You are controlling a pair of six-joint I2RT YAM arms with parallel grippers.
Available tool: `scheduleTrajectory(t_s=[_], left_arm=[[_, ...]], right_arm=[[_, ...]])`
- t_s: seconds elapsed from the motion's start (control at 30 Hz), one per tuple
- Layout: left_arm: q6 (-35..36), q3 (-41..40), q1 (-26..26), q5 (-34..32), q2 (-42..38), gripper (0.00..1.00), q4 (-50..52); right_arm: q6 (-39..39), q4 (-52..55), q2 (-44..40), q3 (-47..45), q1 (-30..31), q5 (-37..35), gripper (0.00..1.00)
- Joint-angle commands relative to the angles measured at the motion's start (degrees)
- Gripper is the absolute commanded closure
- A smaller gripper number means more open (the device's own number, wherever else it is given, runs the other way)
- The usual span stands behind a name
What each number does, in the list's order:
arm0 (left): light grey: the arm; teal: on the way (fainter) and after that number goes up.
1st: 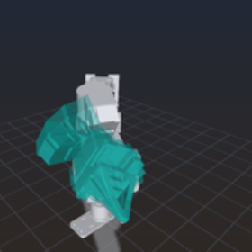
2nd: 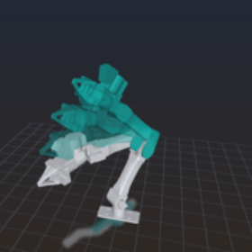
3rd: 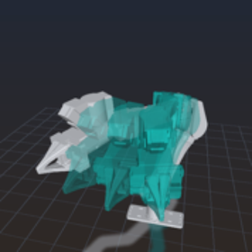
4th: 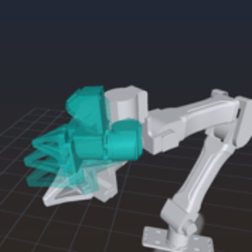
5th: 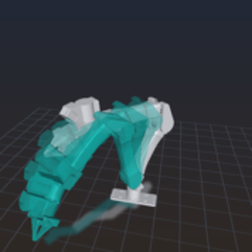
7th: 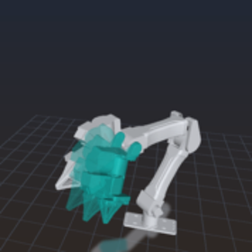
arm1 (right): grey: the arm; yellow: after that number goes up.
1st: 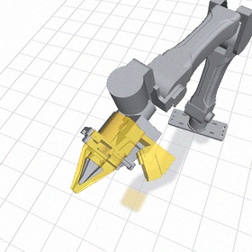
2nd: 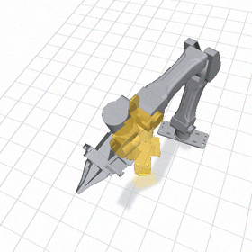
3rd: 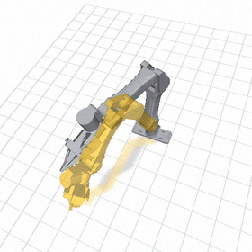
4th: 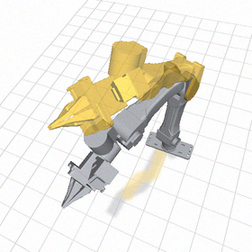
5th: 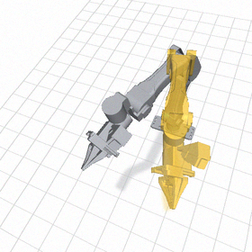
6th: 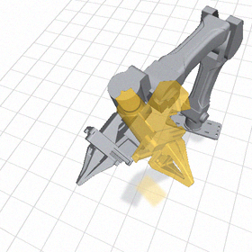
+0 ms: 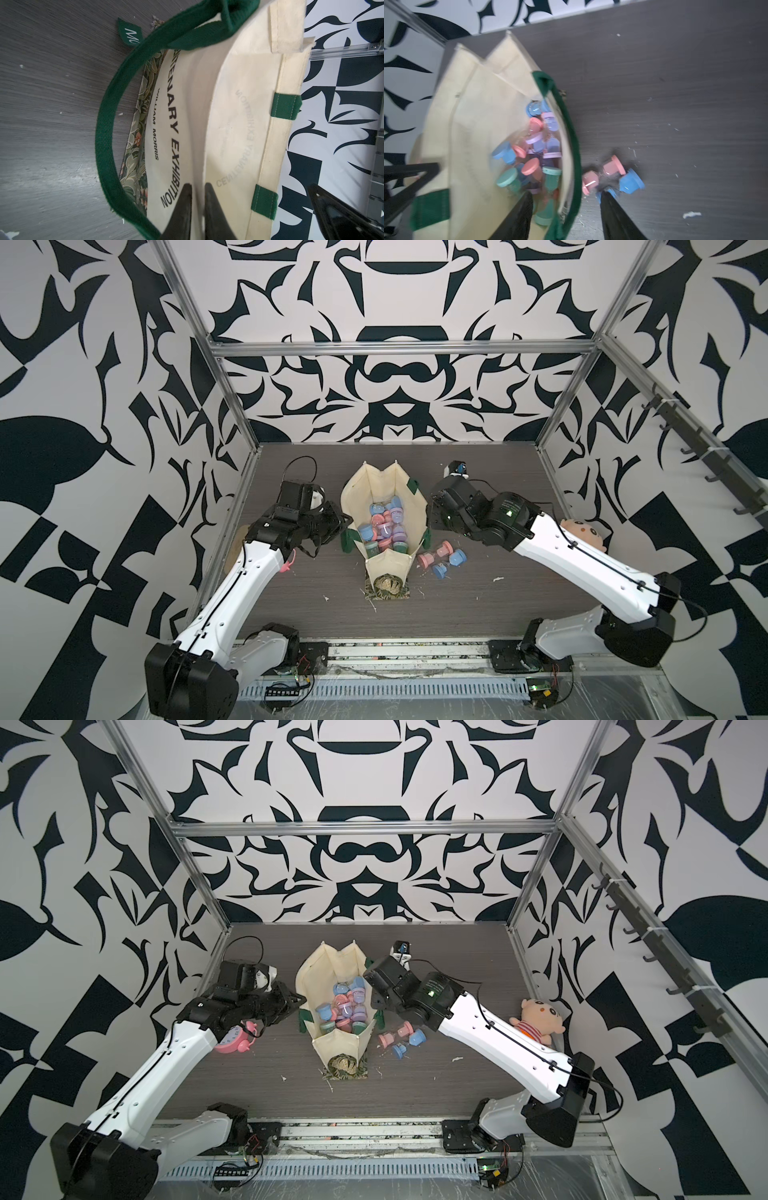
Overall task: Put the hourglass into the canvas bag
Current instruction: Pick up the hourglass from the center of the board.
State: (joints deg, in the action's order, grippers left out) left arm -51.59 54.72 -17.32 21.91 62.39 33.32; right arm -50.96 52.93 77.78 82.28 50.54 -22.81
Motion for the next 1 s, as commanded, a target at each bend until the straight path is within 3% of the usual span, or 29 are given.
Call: scheduleTrajectory(t_s=[0.0,0.33,0.67,0.97], left_arm=[[-0.1,-0.7,0.1,0.4,-1.3,0.84,0.2],[0.3,0.5,0.1,0.3,-0.9,0.85,1.1],[0.3,-0.6,0.1,0.1,-0.8,0.86,0.8],[0.6,-0.4,0.0,0.1,-0.1,0.87,0.6]], right_arm=[[-5.8,1.4,-4.0,-5.1,-3.1,-1.1,0.43],[-9.8,-3.6,-8.5,-21.1,-15.1,11.2,0.45],[-7.7,-10.3,-1.0,-25.6,-16.6,20.9,0.48],[-7.4,-13.6,5.7,-23.9,-16.6,23.5,0.50]])
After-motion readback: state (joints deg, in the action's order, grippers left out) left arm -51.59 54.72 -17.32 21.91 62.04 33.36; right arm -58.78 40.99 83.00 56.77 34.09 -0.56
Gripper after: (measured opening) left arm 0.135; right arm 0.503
